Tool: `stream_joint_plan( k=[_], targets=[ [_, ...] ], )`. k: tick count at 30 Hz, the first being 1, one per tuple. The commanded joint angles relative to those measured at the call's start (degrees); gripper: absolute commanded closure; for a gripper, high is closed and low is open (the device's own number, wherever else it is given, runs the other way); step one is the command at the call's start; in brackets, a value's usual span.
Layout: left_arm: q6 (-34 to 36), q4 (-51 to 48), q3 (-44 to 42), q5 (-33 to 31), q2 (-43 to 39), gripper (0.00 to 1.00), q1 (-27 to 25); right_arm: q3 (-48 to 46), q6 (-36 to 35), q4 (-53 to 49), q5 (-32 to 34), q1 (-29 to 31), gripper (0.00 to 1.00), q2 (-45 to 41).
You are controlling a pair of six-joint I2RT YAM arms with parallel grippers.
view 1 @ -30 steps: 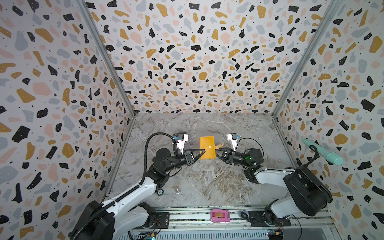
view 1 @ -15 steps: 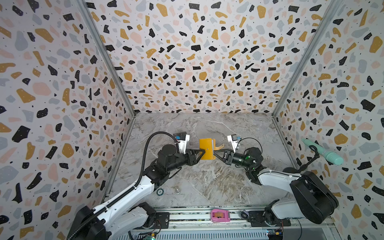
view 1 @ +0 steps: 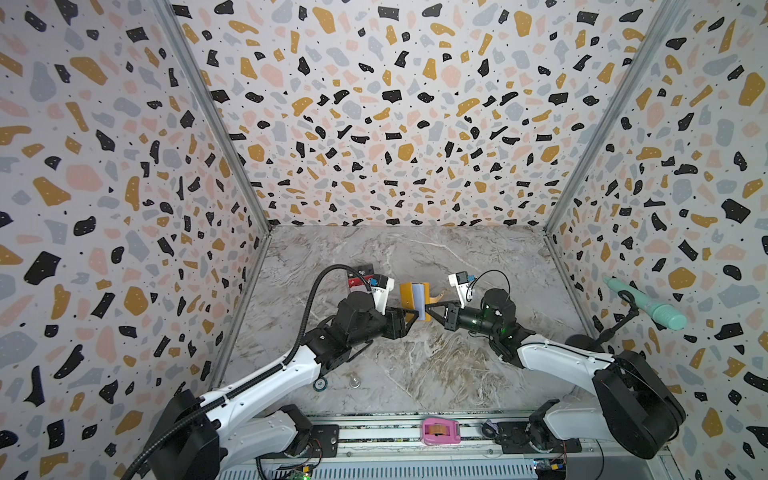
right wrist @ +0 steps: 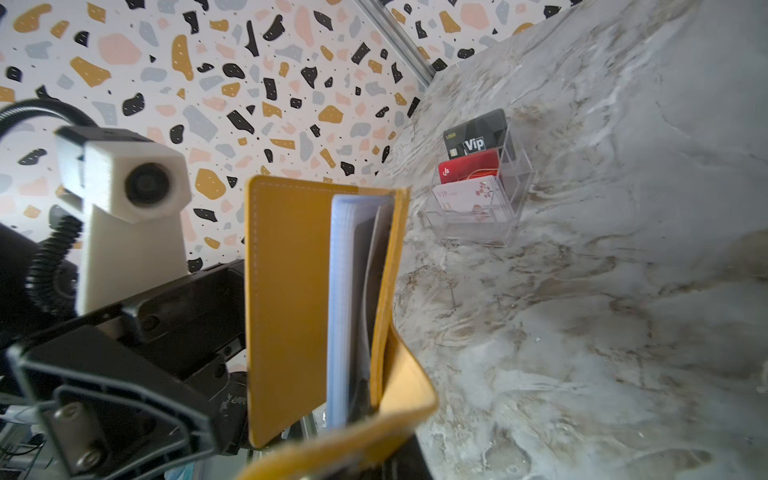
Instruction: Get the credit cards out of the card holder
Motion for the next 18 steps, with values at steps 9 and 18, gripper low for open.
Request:
stream_joint_plan(
  k=[9, 18],
  targets=[
    [0.47, -5.26, 2.65, -10.04, 5.58, 0.55, -0.95, 8.81, -8.05, -19.24, 10.55, 2.01, 1.00, -0.45],
    [-0.31, -0.54, -1.87, -9.36, 8.62, 0.80, -0.94, 10.66, -8.53, -26.74, 12.56, 2.49, 1.00, 2.08]
  ],
)
